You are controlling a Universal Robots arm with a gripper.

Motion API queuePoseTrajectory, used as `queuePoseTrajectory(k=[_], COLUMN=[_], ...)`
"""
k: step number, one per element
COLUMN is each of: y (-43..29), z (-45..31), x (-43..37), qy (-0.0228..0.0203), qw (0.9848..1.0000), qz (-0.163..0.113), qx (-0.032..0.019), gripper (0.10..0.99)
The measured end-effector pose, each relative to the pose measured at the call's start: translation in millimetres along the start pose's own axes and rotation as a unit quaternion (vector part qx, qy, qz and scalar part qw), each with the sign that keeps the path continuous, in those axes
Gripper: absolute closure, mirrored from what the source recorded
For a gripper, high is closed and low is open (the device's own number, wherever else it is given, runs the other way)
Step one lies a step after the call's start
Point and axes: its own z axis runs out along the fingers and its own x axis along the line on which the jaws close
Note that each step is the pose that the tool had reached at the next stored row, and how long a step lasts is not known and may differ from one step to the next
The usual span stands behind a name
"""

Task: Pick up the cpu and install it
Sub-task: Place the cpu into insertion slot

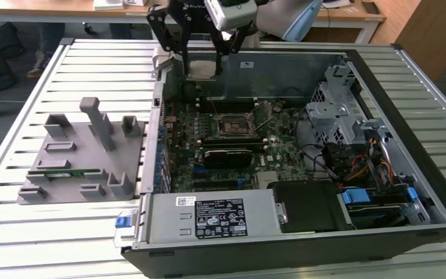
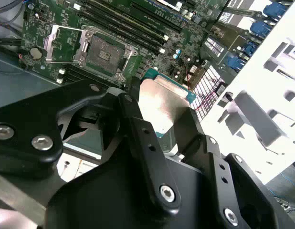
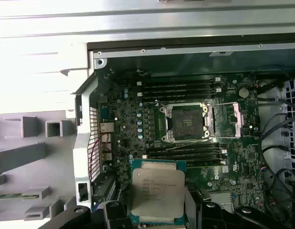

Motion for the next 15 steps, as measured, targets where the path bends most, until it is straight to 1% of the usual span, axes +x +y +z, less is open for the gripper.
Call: queuePoseTrajectory(k=[13,15], y=[0.0,0.0], z=[0.0,0.1], x=[0.0,0.0], qy=[0.0000,-0.0003], qw=[1.0000,1.0000], qz=[0.000,0.006], qx=[0.0000,0.0001], gripper=[0.553,0.553])
